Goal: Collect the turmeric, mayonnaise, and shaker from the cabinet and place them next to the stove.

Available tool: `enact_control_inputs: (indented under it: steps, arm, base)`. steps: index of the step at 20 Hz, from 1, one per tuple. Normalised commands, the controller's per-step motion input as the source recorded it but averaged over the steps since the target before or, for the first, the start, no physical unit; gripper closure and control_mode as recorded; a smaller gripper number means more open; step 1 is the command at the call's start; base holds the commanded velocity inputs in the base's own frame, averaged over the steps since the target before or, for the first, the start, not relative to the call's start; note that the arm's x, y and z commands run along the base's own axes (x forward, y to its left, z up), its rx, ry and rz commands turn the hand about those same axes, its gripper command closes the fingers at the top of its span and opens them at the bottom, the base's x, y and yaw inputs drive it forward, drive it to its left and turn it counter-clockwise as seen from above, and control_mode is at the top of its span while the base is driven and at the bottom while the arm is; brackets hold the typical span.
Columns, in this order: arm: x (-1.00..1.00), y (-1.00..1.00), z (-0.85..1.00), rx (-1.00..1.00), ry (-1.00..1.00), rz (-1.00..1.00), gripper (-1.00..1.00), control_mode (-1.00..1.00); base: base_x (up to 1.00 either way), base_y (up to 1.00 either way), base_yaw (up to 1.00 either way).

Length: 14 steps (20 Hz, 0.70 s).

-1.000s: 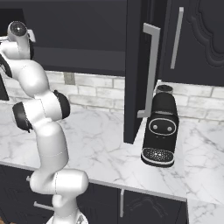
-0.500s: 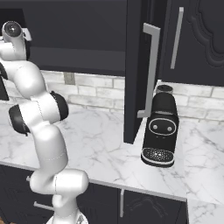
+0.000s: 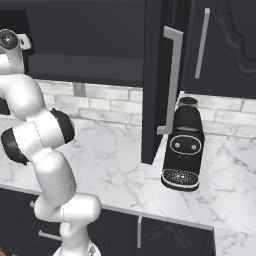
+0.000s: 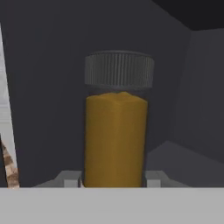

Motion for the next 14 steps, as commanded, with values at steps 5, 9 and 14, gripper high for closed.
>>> enact_control_inputs:
  steps: [5,9,14]
  arm:
    - [-0.46,-0.26,0.00,0.04,-0.07,0.03,1.00,-1.00]
    - [-0.51,-0.20,0.00,0.01,-0.06,0.03,1.00,-1.00]
    - [-0.51,-0.43,0.00,0.00,-0.05,0.05,1.00,-1.00]
  base:
    - [0.00,0.00,0.00]
    - [0.00,0.00,0.00]
    - [0.00,0.00,0.00]
